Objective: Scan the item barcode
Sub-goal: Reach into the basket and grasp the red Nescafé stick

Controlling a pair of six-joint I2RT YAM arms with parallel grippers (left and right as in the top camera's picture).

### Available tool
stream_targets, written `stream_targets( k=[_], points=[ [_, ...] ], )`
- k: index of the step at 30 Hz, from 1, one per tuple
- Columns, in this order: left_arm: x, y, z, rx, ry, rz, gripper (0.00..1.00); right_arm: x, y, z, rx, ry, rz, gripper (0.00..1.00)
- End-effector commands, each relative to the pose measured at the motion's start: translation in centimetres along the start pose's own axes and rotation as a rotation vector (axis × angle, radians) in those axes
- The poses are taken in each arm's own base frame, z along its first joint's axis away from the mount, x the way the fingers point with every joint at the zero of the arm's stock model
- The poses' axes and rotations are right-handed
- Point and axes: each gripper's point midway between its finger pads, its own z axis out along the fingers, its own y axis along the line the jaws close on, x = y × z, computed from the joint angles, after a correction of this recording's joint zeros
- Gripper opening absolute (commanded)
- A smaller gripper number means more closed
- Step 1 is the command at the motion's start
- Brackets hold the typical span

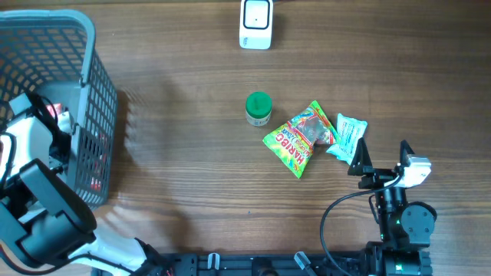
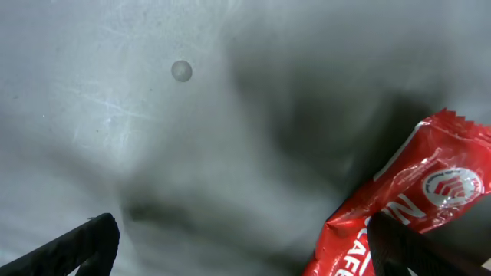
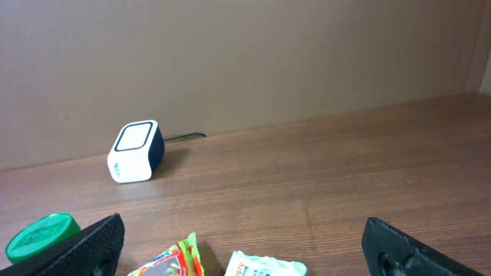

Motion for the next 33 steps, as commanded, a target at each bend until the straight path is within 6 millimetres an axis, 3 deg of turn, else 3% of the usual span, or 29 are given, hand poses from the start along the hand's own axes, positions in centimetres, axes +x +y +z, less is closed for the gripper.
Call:
stream_targets(
  k=[1,3,4,5,9,12,15,17,19,21,24,33],
  points=[
    [2.3,1.3,1.9,-0.104,0.092,0.014,1.00,-0.2,0.0,0.0,0.002,-0.008,0.006,1.00],
    [3.1,7.0,0.1,-0.466,0.106,-0.168,1.00,-0.2,0.0,0.0,0.002,-0.008,0.006,1.00],
    [3.5,8.8,-1.0,-0.595,0.090,-0.260,1.00,-0.2,0.0,0.0,0.002,-0.008,0.006,1.00],
    [3.5,9.0,-1.1,-0.610,0.087,-0.274,1.00,-0.2,0.0,0.0,0.002,-0.008,0.007,1.00],
    [2.7,9.2,-1.1,-0.616,0.035,-0.331,1.00,-0.2,0.0,0.0,0.002,-0.008,0.006,1.00],
    [1.0,7.5,-1.1,-0.490,-0.029,-0.352,1.00,-0.2,0.0,0.0,0.002,-0.008,0.006,1.00],
    [-0.8,6.6,-3.3,-0.399,-0.144,-0.380,1.00,-0.2,0.0,0.0,0.002,-0.008,0.006,1.00],
    [-2.3,5.8,-6.0,-0.319,-0.264,-0.401,1.00,-0.2,0.0,0.0,0.002,-0.008,0.006,1.00],
    [-2.9,5.5,-8.2,-0.282,-0.341,-0.412,1.00,-0.2,0.0,0.0,0.002,-0.008,0.006,1.00],
    [-3.1,4.3,-9.1,-0.208,-0.369,-0.405,1.00,-0.2,0.0,0.0,0.002,-0.008,0.006,1.00],
    [-2.2,2.2,-7.4,-0.099,-0.308,-0.380,1.00,-0.2,0.0,0.0,0.002,-0.008,0.007,1.00],
    [0.6,1.3,-1.2,-0.094,-0.162,-0.354,1.00,-0.2,0.0,0.0,0.002,-0.008,0.007,1.00]
  ],
)
